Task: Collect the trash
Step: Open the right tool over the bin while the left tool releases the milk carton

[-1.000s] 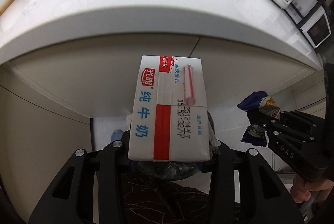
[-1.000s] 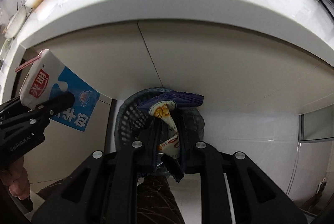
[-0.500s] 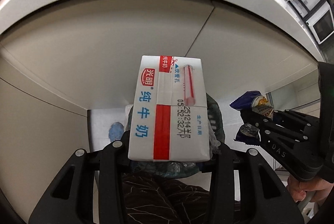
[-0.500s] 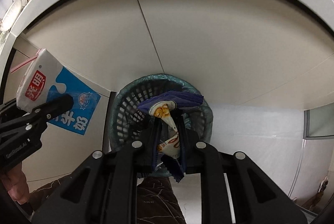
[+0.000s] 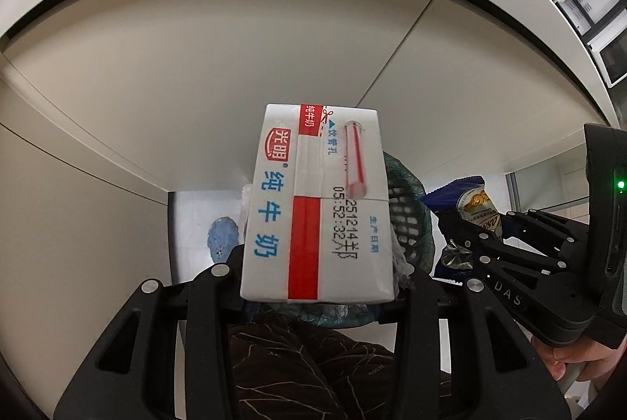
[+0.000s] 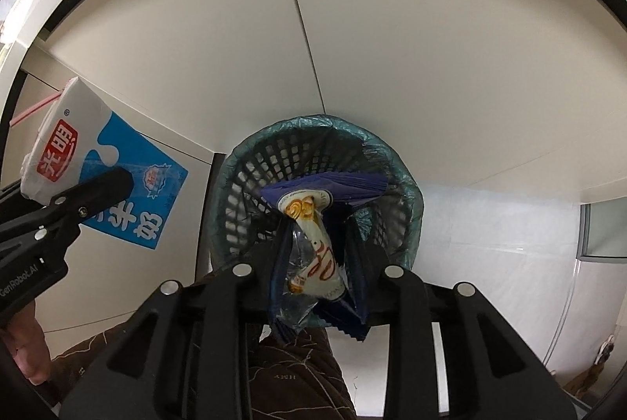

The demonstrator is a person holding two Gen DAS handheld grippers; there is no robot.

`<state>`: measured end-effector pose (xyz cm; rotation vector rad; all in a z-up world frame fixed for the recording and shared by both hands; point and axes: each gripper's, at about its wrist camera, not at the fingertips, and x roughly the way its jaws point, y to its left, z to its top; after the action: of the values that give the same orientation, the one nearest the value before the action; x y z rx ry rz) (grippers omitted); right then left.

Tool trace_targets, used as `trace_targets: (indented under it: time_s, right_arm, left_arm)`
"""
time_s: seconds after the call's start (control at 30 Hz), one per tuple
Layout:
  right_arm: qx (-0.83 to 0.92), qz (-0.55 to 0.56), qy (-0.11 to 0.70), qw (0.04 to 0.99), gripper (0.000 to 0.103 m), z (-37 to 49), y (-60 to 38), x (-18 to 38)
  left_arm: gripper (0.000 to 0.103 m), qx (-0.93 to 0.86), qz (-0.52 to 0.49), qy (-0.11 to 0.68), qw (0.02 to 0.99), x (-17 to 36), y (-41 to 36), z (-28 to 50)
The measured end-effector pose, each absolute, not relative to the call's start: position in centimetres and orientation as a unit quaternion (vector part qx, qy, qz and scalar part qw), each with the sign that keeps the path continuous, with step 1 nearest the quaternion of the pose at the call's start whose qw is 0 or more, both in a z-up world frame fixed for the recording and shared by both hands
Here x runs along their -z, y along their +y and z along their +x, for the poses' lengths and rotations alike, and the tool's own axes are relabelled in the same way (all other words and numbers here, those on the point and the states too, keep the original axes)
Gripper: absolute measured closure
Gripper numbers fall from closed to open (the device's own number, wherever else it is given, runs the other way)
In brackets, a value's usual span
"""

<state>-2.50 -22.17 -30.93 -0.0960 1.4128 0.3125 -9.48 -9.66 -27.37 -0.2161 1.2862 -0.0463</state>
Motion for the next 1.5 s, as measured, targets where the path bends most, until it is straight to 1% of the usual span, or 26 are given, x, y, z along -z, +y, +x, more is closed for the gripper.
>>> trace_targets:
  time_s: [0.07,0.1,0.17,0.23,0.27,0.33,0.37,0.43,0.53,0.7,1.07,1.27,1.33,1.5]
  right_arm:
    - [-0.144,-0.041,0.644,0.75,0.066,-2.6,-22.2,31.1]
    - [-0.143,-0.041,0.643,0.751,0.059,-2.9,-22.2,31.3]
    - [-0.144,-0.04,0.64,0.754,0.055,-3.1,-22.3,31.3]
    - [-0.141,-0.042,0.64,0.754,0.045,-3.3,-22.4,31.3]
    - [-0.141,-0.042,0.639,0.755,0.043,-3.3,-22.3,31.3]
    - [-0.139,-0.041,0.637,0.757,0.031,-3.4,-22.4,31.2]
    - [-0.137,-0.04,0.635,0.759,0.029,-3.4,-22.5,31.2]
    - [-0.131,-0.034,0.628,0.766,0.02,-3.5,-22.9,30.9]
    - [-0.112,-0.016,0.618,0.778,0.013,-3.5,-24.0,30.3]
    - [-0.082,-0.01,0.606,0.791,0.009,-3.6,-26.0,29.6]
    - [-0.054,-0.023,0.604,0.795,0.009,-3.8,-28.9,29.4]
    - [-0.046,-0.014,0.604,0.795,0.009,-3.8,-29.9,29.0]
    - [-0.046,-0.014,0.604,0.795,0.009,-3.8,-30.1,28.9]
    - [-0.045,-0.012,0.603,0.796,0.009,-3.9,-30.3,28.8]
  left_arm:
    - [0.063,0.022,-0.1,0.599,0.794,27.4,-9.7,-9.5]
    - [0.063,0.022,-0.1,0.599,0.794,27.3,-9.7,-9.6]
    - [0.063,0.024,-0.1,0.599,0.794,27.4,-9.6,-9.7]
    - [0.063,0.025,-0.1,0.6,0.794,27.4,-9.6,-9.7]
    - [0.063,0.025,-0.099,0.6,0.794,27.5,-9.6,-9.7]
    - [0.063,0.026,-0.099,0.6,0.793,27.9,-9.3,-9.5]
    - [0.063,0.026,-0.098,0.601,0.793,28.1,-9.2,-9.4]
    - [0.063,0.028,-0.096,0.602,0.792,28.3,-9.2,-9.3]
    - [0.063,0.032,-0.091,0.604,0.791,28.6,-9.5,-9.0]
    - [0.063,0.045,-0.08,0.608,0.789,29.2,-10.7,-8.4]
    - [0.063,0.084,-0.039,0.614,0.784,30.7,-14.2,-7.6]
    - [0.062,0.086,-0.029,0.616,0.783,31.0,-14.9,-7.7]
    - [0.058,0.086,-0.026,0.616,0.783,31.2,-14.7,-7.8]
    - [0.041,0.085,-0.019,0.611,0.787,31.1,-14.9,-8.1]
